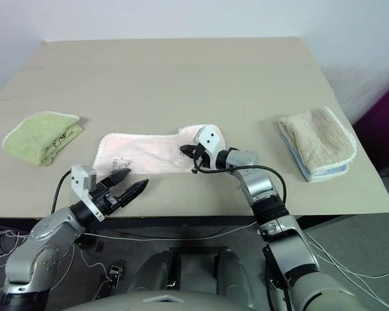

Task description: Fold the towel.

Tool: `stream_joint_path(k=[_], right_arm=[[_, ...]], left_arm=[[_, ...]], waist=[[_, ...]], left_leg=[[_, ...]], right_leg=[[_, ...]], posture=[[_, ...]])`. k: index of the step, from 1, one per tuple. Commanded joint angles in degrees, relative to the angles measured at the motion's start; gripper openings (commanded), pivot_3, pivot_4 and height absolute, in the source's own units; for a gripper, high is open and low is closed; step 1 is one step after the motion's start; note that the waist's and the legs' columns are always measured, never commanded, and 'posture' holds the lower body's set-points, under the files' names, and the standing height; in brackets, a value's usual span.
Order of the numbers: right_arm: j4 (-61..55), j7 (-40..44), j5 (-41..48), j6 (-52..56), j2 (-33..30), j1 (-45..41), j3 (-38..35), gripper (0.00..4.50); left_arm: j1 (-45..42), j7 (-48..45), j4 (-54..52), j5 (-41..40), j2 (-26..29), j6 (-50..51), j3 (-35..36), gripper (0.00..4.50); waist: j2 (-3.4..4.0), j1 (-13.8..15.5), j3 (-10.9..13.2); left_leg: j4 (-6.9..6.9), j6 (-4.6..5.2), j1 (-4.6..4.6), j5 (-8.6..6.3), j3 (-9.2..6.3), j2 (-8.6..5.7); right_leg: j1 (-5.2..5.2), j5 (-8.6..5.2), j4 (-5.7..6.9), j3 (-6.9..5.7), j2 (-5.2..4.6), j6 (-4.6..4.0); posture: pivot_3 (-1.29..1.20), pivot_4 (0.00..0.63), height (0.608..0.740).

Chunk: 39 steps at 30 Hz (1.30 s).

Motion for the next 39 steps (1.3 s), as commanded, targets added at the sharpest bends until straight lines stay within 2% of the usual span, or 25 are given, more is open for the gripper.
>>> stream_joint_path(k=[1, 5, 10, 14, 17, 25, 32, 35, 39], right_arm=[[-6.41, 2.98, 3.11, 0.80, -2.90, -1.67, -3.28, 0.02], [-7.58, 5.00, 3.78, 1.06, -5.34, -2.75, -4.24, 0.02], [-6.02, 5.14, 3.73, 0.50, -6.13, -4.13, -5.43, 0.02], [-6.09, 4.79, 3.69, 0.73, -5.77, -4.29, -5.67, 0.02], [-6.71, 4.55, 3.80, 0.94, -5.89, -3.82, -5.92, 0.02], [-11.25, 3.02, 4.36, 3.17, -6.67, -0.14, -6.85, 0.02], [-15.75, 1.61, 4.71, 5.61, -7.76, 3.30, -7.47, 0.02], [-16.65, 0.82, 4.46, 6.23, -8.29, 4.37, -7.59, 0.00], [-17.87, -0.07, 4.34, 6.94, -9.01, 5.92, -7.90, 0.00]], left_arm=[[2.29, 8.68, -7.46, -3.77, -1.45, 4.46, 2.47, 4.50], [2.79, 19.30, -10.00, -14.15, -7.00, 6.93, 6.23, 4.50], [1.63, 36.94, -7.37, -25.70, -12.05, 9.97, 9.20, 4.50], [-1.24, 45.78, -4.79, -33.50, -13.85, 8.99, 10.19, 4.50], [-3.83, 51.54, -2.22, -36.13, -14.09, 8.70, 10.09, 4.50], [-12.10, 56.18, 6.57, -37.90, -13.61, 7.34, 9.72, 4.50], [-13.97, 56.07, 9.41, -37.65, -13.38, 5.81, 10.34, 4.50], [-14.77, 55.26, 10.42, -37.75, -13.58, 4.01, 11.58, 3.95], [-15.37, 54.10, 10.53, -38.22, -13.89, 2.13, 12.04, 2.54]], waist=[[0.00, 0.11, 0.00], [-0.01, 0.13, 0.00], [-0.01, 0.10, 0.00], [-0.03, 0.34, 0.00], [-0.05, 0.33, 0.00], [-0.01, 0.70, -0.03], [0.00, 1.22, -0.04], [0.00, 1.26, -0.04], [-0.02, 1.28, -0.02]], left_leg=[[0.01, 0.00, 0.00, 0.00, -0.01, 0.00], [0.03, 0.00, 0.02, 0.00, -0.02, -0.01], [0.03, 0.00, 0.02, 0.00, -0.02, 0.00], [0.05, -0.01, 0.02, 0.00, -0.03, -0.02], [0.09, -0.01, 0.02, 0.01, -0.04, -0.06], [0.09, -0.07, 0.11, 0.04, -0.09, -0.08], [0.10, -0.08, 0.17, 0.05, -0.08, -0.09], [0.09, -0.08, 0.24, 0.05, -0.07, -0.08], [0.09, -0.08, 0.22, 0.05, -0.06, -0.08]], right_leg=[[0.02, 0.00, -0.01, -0.01, 0.00, 0.00], [0.06, 0.00, -0.02, -0.02, 0.00, 0.00], [0.05, 0.00, -0.02, -0.02, 0.02, 0.00], [0.07, 0.00, -0.01, -0.03, 0.03, 0.00], [0.11, 0.00, -0.03, -0.05, 0.05, 0.00], [0.21, 0.00, -0.01, -0.15, 0.10, 0.00], [0.26, 0.00, 0.00, -0.14, 0.10, 0.00], [0.32, 0.00, 0.00, -0.14, 0.12, 0.00], [0.31, 0.00, -0.02, -0.13, 0.12, -0.01]], posture=[[0.00, 0.150, 0.740], [0.00, 0.150, 0.740], [0.00, 0.150, 0.740], [0.00, 0.150, 0.740], [0.00, 0.150, 0.740], [0.00, 0.150, 0.740], [0.00, 0.150, 0.740], [0.00, 0.150, 0.740], [0.00, 0.150, 0.740]])
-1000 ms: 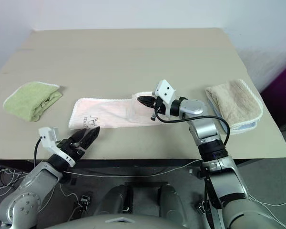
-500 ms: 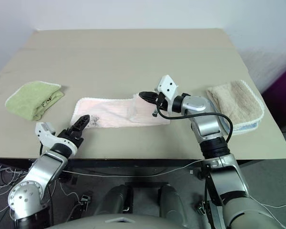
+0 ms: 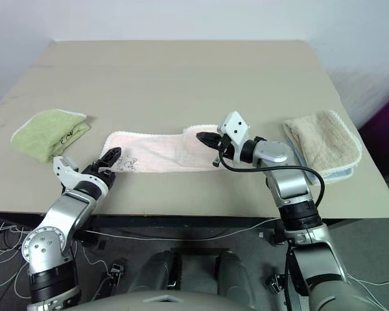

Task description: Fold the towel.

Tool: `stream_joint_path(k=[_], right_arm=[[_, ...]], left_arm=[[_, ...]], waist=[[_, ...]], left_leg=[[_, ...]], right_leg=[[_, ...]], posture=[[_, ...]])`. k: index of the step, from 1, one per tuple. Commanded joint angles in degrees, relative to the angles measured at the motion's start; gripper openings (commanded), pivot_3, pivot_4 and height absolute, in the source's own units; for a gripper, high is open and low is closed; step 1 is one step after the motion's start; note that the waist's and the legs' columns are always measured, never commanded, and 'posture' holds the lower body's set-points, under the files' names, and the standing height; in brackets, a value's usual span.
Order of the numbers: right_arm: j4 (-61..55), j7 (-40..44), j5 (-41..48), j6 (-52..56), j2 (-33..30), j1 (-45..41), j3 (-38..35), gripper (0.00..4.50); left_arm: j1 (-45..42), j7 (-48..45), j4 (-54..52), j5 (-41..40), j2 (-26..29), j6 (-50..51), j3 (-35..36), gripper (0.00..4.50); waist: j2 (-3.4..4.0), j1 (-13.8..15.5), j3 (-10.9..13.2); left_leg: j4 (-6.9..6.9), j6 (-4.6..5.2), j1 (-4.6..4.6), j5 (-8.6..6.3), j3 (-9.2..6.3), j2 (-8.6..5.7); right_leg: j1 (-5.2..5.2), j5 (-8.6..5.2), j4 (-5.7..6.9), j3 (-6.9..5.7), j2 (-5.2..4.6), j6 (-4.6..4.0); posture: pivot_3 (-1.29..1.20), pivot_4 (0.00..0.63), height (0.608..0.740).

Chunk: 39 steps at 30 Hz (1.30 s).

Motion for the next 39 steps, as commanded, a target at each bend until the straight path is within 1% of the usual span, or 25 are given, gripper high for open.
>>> stream_joint_path(k=[1, 7, 11, 14, 20, 24, 26, 28, 32, 35, 37, 39], right_arm=[[-3.97, -0.81, 0.94, 0.48, -1.20, 0.85, -1.84, 0.00], [-4.59, -1.22, 0.88, 0.84, -2.00, 2.00, -1.93, 0.00], [-4.83, -1.35, 0.67, 0.72, -2.44, 2.35, -1.79, 0.00], [-5.09, -1.47, 0.85, 0.85, -2.72, 2.48, -2.08, 0.00], [-4.17, -1.45, 0.90, 0.09, -3.39, 2.47, -2.76, 0.00], [-3.54, -1.66, 0.88, -0.27, -3.53, 2.04, -2.92, 0.00], [-3.28, -1.71, 0.80, -0.43, -3.51, 1.86, -2.96, 0.00], [-3.10, -1.81, 0.70, -0.63, -3.45, 1.72, -3.01, 0.00], [-2.45, -2.21, 0.38, -1.19, -3.14, 1.34, -2.93, 0.00], [-2.21, -2.73, 0.22, -1.56, -2.96, 1.25, -2.95, 0.00], [-2.11, -3.02, 0.14, -1.74, -2.92, 1.26, -2.98, 0.00], [-2.25, -3.47, 0.05, -1.82, -2.99, 1.57, -3.23, 0.00]], left_arm=[[-0.48, -0.88, -0.37, -0.25, -0.26, -2.69, 1.64, 2.19], [-0.64, -1.09, -0.03, -1.27, -0.64, -4.41, 1.99, 0.09], [-1.01, -1.16, 0.33, -2.16, -0.26, -5.08, 2.53, 0.04], [-1.98, -3.15, 0.52, -2.26, 1.50, -6.61, 4.70, 0.04], [-3.59, -8.26, 2.23, -2.65, 9.72, -7.02, 10.21, 0.04], [-5.02, -12.26, 2.90, -0.88, 15.78, -5.70, 10.83, 0.04], [-5.83, -14.01, 2.62, -0.56, 17.83, -5.31, 10.51, 0.04], [-7.05, -17.16, 0.83, 0.51, 20.35, -4.10, 8.62, 0.04], [-9.81, -26.00, -3.47, 5.28, 24.84, -0.97, 1.10, 0.04], [-12.44, -34.17, -6.89, 12.09, 28.32, 1.44, -8.49, 0.04], [-13.49, -37.48, -7.74, 14.68, 28.89, 1.88, -11.80, 0.04], [-14.91, -41.35, -8.34, 17.94, 28.95, 2.38, -16.62, 0.04]], waist=[[-0.01, 0.03, 0.01], [-0.01, 0.08, 0.01], [-0.02, 0.14, 0.01], [-0.02, 0.12, 0.02], [-0.06, -0.05, 0.04], [-0.06, 0.02, 0.04], [-0.08, 0.15, 0.05], [-0.08, 0.16, 0.06], [-0.09, 0.22, 0.07], [-0.07, 0.14, 0.08], [-0.05, 0.01, 0.09], [-0.05, -0.20, 0.10]], left_leg=[[0.00, 0.00, 0.00, 0.00, 0.00, 0.00], [-0.02, 0.00, -0.02, 0.00, 0.00, 0.01], [-0.03, 0.00, -0.02, 0.00, 0.00, 0.01], [-0.03, 0.00, -0.02, 0.00, 0.00, 0.02], [-0.04, 0.00, -0.02, 0.00, 0.00, 0.04], [-0.05, 0.00, -0.03, 0.00, 0.00, 0.03], [-0.04, 0.00, -0.04, 0.00, 0.00, 0.03], [-0.04, 0.00, -0.04, 0.00, -0.01, 0.02], [-0.05, 0.00, -0.07, 0.00, -0.01, 0.02], [-0.06, 0.00, -0.07, 0.00, 0.00, 0.00], [-0.10, 0.00, -0.07, 0.00, 0.03, 0.00], [-0.12, 0.00, -0.07, 0.00, 0.03, 0.02]], right_leg=[[-0.01, 0.00, 0.00, 0.00, 0.00, 0.00], [-0.03, 0.00, -0.01, 0.01, 0.00, 0.00], [-0.03, 0.00, -0.02, 0.00, 0.01, 0.00], [-0.03, 0.00, -0.02, 0.00, 0.02, 0.00], [-0.05, -0.01, -0.01, 0.00, 0.05, -0.01], [-0.05, -0.01, -0.04, 0.00, 0.04, -0.01], [-0.04, 0.00, -0.04, -0.01, 0.03, -0.01], [-0.04, 0.00, -0.05, -0.01, 0.02, -0.01], [-0.05, 0.00, -0.06, -0.02, 0.02, -0.01], [-0.05, 0.00, -0.07, -0.01, 0.02, -0.01], [-0.06, -0.01, -0.07, 0.00, 0.04, -0.01], [-0.09, -0.01, -0.08, 0.01, 0.04, -0.01]], posture=[[0.00, 0.150, 0.740], [0.00, 0.150, 0.740], [0.00, 0.150, 0.740], [0.00, 0.150, 0.740], [0.00, 0.150, 0.740], [0.00, 0.150, 0.740], [0.00, 0.150, 0.740], [0.00, 0.150, 0.740], [0.00, 0.150, 0.740], [0.00, 0.150, 0.740], [0.00, 0.150, 0.740], [0.00, 0.150, 0.740]])
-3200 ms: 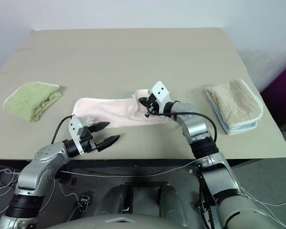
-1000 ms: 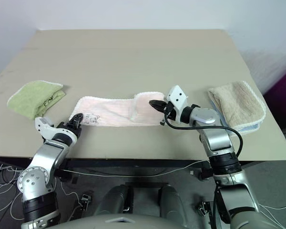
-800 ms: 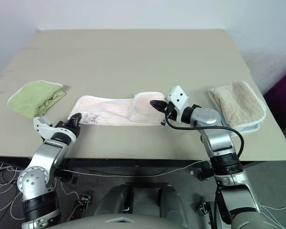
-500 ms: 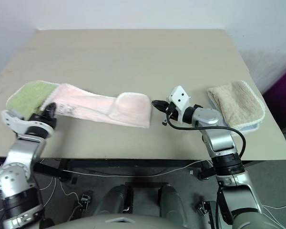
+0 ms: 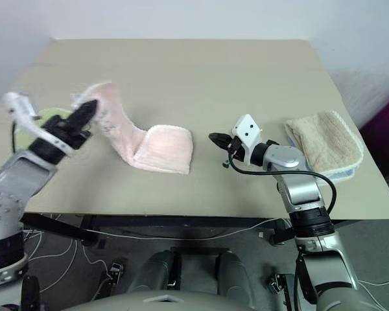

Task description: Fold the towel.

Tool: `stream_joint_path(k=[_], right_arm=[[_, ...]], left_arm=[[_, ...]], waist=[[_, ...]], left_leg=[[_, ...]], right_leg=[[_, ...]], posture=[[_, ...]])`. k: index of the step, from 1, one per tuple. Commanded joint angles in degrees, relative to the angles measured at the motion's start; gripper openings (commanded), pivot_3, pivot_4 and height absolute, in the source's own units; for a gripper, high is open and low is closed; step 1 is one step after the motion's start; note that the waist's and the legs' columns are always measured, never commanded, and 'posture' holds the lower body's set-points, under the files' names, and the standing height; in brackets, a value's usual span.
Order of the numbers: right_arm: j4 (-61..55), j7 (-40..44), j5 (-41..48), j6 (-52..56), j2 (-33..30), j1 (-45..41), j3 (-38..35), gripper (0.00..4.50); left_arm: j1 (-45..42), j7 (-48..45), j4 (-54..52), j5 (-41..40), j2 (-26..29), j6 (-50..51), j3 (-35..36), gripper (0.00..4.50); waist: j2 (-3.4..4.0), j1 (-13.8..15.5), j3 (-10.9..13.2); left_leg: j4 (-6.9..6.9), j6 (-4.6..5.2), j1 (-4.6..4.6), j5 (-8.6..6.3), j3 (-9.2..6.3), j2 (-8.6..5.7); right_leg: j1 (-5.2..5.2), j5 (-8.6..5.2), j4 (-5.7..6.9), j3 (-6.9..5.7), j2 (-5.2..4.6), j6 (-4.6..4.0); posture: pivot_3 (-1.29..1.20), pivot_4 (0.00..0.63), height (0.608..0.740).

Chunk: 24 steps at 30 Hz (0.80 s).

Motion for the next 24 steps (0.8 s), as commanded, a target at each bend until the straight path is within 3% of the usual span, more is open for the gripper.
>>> stream_joint_path(k=[1, 6, 10, 19, 22, 24], right_arm=[[-0.93, -0.99, 0.20, -1.23, -0.10, -0.45, -1.48, 0.00], [-2.27, -1.88, 0.39, -0.97, -0.69, 0.89, -2.12, 0.00], [-3.23, -2.41, 0.52, -0.77, -0.92, 1.84, -2.39, 0.00], [-4.59, -2.96, 0.77, -0.41, -1.21, 2.87, -2.48, 0.00], [-4.59, -3.12, 0.64, -0.33, -0.96, 2.48, -2.14, 0.00], [-4.42, -3.10, 0.55, -0.36, -0.84, 2.11, -1.93, 0.00]], left_arm=[[-2.54, -7.54, -2.35, 6.81, 0.93, 0.60, -7.38, 0.04], [-5.07, -12.76, 0.58, 20.57, 1.43, 0.58, -18.93, 0.04], [-6.87, -13.83, 4.35, 28.22, -0.46, 0.47, -23.36, 0.04], [-6.43, -16.44, 7.19, 34.46, -4.98, 1.42, -23.97, 0.04], [-5.34, -17.13, 7.01, 33.44, -6.73, 1.25, -21.60, 0.64], [-4.42, -17.80, 6.38, 32.83, -7.31, 1.39, -20.38, 1.35]], waist=[[0.00, -0.19, 0.01], [0.01, -0.77, 0.02], [0.01, -0.95, 0.06], [0.01, -0.94, 0.08], [0.01, -0.90, 0.08], [0.00, -0.94, 0.08]], left_leg=[[0.00, 0.00, -0.01, 0.00, 0.00, 0.02], [-0.02, -0.01, -0.03, 0.01, -0.01, 0.03], [-0.02, 0.00, -0.05, 0.01, -0.02, 0.02], [0.00, 0.00, -0.08, 0.01, -0.04, 0.03], [0.02, 0.00, -0.10, 0.01, -0.04, 0.02], [0.03, 0.00, -0.09, 0.01, -0.04, 0.02]], right_leg=[[-0.02, 0.00, 0.01, 0.00, 0.02, 0.00], [-0.03, 0.00, 0.00, 0.01, 0.03, 0.00], [-0.05, 0.00, 0.01, 0.00, 0.03, 0.00], [-0.08, 0.00, 0.02, 0.00, 0.00, 0.01], [-0.08, 0.00, 0.02, 0.00, -0.02, 0.01], [-0.08, 0.00, 0.02, 0.00, -0.02, 0.02]], posture=[[0.00, 0.150, 0.740], [0.00, 0.150, 0.740], [0.00, 0.150, 0.740], [0.00, 0.150, 0.740], [0.00, 0.150, 0.740], [0.00, 0.150, 0.740]])
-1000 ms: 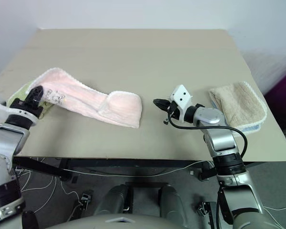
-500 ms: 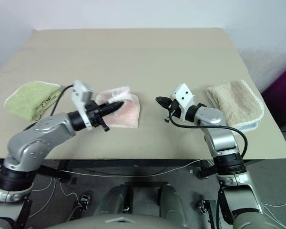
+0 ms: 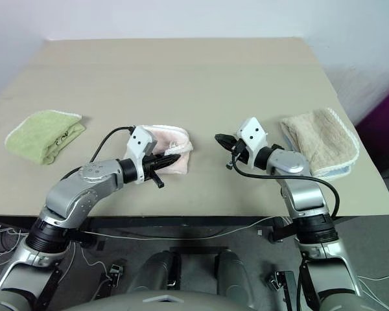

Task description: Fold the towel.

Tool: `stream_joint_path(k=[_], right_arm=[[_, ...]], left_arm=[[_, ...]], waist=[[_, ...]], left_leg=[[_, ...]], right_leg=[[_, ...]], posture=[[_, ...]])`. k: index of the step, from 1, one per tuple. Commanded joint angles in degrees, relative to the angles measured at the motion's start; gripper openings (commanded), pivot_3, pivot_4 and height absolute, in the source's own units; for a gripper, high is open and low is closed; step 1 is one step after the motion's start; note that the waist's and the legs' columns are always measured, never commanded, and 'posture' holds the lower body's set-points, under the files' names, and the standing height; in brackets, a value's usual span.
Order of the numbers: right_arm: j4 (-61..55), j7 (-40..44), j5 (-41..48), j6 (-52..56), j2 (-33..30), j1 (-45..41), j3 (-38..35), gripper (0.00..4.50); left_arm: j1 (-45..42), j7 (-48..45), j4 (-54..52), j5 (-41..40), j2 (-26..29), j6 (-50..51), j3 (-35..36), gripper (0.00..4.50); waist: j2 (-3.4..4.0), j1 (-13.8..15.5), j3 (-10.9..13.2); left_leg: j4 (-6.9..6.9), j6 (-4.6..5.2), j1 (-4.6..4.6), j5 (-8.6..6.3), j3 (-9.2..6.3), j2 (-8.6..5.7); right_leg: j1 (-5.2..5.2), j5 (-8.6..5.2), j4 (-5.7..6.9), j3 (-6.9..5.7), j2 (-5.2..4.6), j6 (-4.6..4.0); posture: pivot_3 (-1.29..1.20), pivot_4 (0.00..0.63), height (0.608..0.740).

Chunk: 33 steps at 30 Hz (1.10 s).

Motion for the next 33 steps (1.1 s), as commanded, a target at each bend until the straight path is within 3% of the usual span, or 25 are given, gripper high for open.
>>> stream_joint_path(k=[1, 4, 7, 11, 15, 19, 27, 33], right_arm=[[-2.29, -0.22, 0.49, -0.46, -0.03, -1.19, -0.80, 0.00], [-2.25, -0.05, 0.52, -0.44, -0.07, -1.60, -0.72, 0.00], [-2.39, 0.07, 0.56, -0.35, 0.00, -2.34, -0.59, 0.00], [-2.84, -0.02, 1.22, 0.42, 0.94, -4.02, -0.27, 0.00], [-2.19, -1.25, 2.43, 4.92, 4.37, -8.00, 0.85, 0.00], [0.10, -2.19, 2.99, 8.43, 9.01, -12.31, 2.36, 0.00], [12.71, -2.47, 0.50, 8.83, 18.56, -19.70, 7.67, 0.00], [23.06, -2.27, -4.41, 5.07, 20.28, -18.56, 11.80, 0.00]], left_arm=[[1.57, -1.56, -2.36, -1.95, -0.86, 0.03, 3.86, 1.63], [3.51, -2.22, -5.01, -5.81, -1.94, 1.11, 7.65, 2.70], [5.25, -1.82, -7.52, -14.24, -3.67, 2.56, 15.93, 3.69], [5.97, 0.04, -7.51, -19.23, -3.97, 2.18, 24.08, 3.69], [6.83, 1.54, -1.74, -10.84, -0.29, -1.46, 25.57, 3.69], [5.81, -0.06, 3.91, -3.93, 1.49, -7.14, 23.64, 2.80], [1.64, -3.72, 13.06, 6.22, 0.53, -14.45, 16.91, 0.11], [1.88, -4.44, 16.87, 11.39, -1.57, -17.35, 12.89, 0.05]], waist=[[0.00, -0.03, 0.00], [0.00, -0.07, 0.00], [0.00, -0.07, 0.01], [0.01, -0.07, 0.01], [0.02, -0.14, 0.00], [0.02, -0.11, 0.01], [0.01, -0.09, 0.01], [0.02, -0.25, 0.01]], left_leg=[[0.00, 0.00, 0.00, 0.00, 0.00, 0.00], [-0.01, 0.00, 0.00, 0.00, 0.00, 0.01], [0.00, 0.00, -0.02, 0.00, -0.02, 0.03], [0.00, 0.00, -0.01, 0.00, -0.03, 0.03], [0.02, -0.01, 0.01, 0.00, -0.02, 0.02], [-0.01, -0.02, -0.01, 0.01, 0.00, 0.02], [-0.02, -0.04, -0.06, 0.02, -0.03, -0.03], [-0.03, -0.06, -0.11, 0.03, 0.00, -0.03]], right_leg=[[-0.01, 0.00, 0.00, 0.00, 0.00, 0.00], [-0.02, 0.00, 0.01, 0.01, 0.00, 0.00], [-0.03, 0.00, 0.01, 0.04, -0.06, 0.00], [-0.02, 0.00, 0.01, 0.04, -0.07, 0.00], [-0.03, 0.00, 0.05, 0.02, 0.01, 0.00], [-0.08, 0.00, 0.06, 0.00, 0.05, 0.00], [-0.13, 0.00, 0.07, -0.04, -0.02, 0.00], [-0.24, 0.01, 0.13, -0.02, -0.01, 0.00]], posture=[[0.00, 0.150, 0.740], [0.00, 0.150, 0.740], [0.00, 0.150, 0.740], [0.00, 0.150, 0.740], [0.00, 0.150, 0.740], [0.00, 0.150, 0.740], [0.00, 0.150, 0.740], [0.00, 0.150, 0.740]])
